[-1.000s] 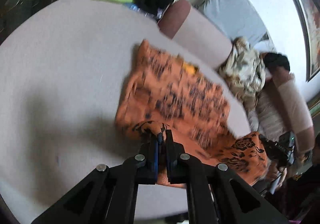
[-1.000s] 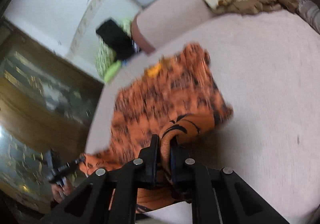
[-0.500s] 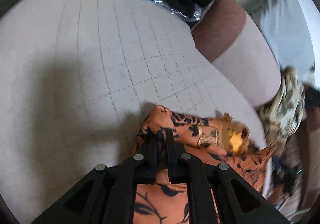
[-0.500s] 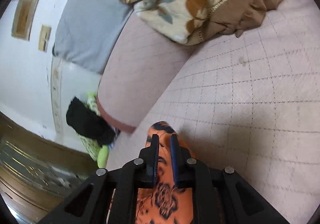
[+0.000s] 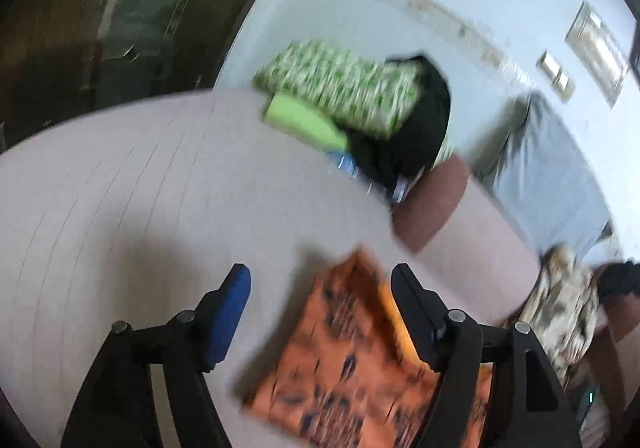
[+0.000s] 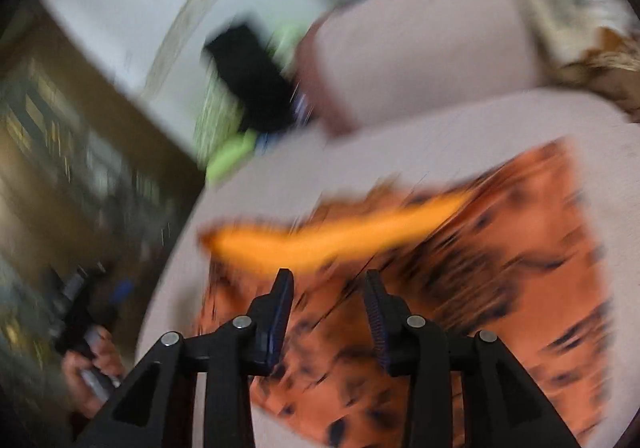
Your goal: Fold small clothes
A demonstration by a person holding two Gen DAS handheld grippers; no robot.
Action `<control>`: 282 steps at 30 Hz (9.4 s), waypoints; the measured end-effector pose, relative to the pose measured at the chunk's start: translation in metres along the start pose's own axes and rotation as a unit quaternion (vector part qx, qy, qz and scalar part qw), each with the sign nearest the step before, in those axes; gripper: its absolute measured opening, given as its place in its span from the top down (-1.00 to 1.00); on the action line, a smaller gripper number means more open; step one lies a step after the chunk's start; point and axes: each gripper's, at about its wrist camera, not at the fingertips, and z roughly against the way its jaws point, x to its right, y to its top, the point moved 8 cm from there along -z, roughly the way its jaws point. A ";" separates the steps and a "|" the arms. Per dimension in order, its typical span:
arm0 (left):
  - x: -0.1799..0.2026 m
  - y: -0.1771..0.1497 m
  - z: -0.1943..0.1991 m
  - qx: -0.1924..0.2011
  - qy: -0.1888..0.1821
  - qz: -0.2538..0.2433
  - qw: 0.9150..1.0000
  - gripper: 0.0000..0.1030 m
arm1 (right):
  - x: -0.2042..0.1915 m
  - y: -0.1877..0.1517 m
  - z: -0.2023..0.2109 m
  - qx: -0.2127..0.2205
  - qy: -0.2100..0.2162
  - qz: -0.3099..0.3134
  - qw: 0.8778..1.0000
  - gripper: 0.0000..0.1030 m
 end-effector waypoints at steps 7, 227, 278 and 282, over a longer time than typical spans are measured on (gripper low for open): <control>-0.033 -0.070 -0.057 -0.118 0.108 -0.032 0.987 -0.41 | -0.054 -0.052 -0.102 -0.091 -0.011 0.005 0.996 0.27; 0.219 -0.159 0.034 -0.114 -0.321 -0.305 0.889 -0.67 | 0.113 -0.016 0.100 0.091 0.054 -0.236 0.966 -0.61; 0.184 -0.242 -0.078 -0.240 -0.100 -0.364 0.895 -0.73 | 0.191 0.030 0.028 -0.021 -0.199 -0.195 0.960 0.40; 0.186 -0.239 -0.076 -0.245 -0.099 -0.366 0.892 -0.74 | 0.189 0.036 0.040 -0.006 -0.184 -0.202 0.962 0.40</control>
